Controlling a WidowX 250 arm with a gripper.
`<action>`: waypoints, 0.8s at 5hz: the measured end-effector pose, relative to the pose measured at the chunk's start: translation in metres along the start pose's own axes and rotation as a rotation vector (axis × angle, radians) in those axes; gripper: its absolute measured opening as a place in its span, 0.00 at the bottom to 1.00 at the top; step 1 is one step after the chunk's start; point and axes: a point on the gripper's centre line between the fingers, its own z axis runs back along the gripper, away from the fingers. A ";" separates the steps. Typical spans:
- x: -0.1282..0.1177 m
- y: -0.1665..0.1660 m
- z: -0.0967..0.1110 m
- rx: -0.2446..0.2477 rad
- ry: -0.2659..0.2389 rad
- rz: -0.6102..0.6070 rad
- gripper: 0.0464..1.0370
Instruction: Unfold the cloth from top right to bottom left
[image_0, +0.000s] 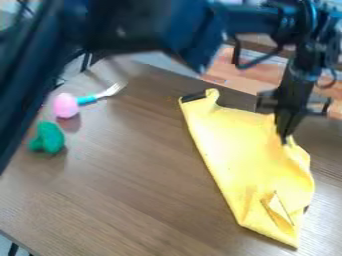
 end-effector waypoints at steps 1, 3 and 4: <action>-0.004 0.028 0.003 0.007 0.047 0.014 0.00; -0.016 0.089 0.015 0.021 0.084 -0.014 0.00; -0.018 0.126 0.028 -0.008 0.113 -0.005 0.00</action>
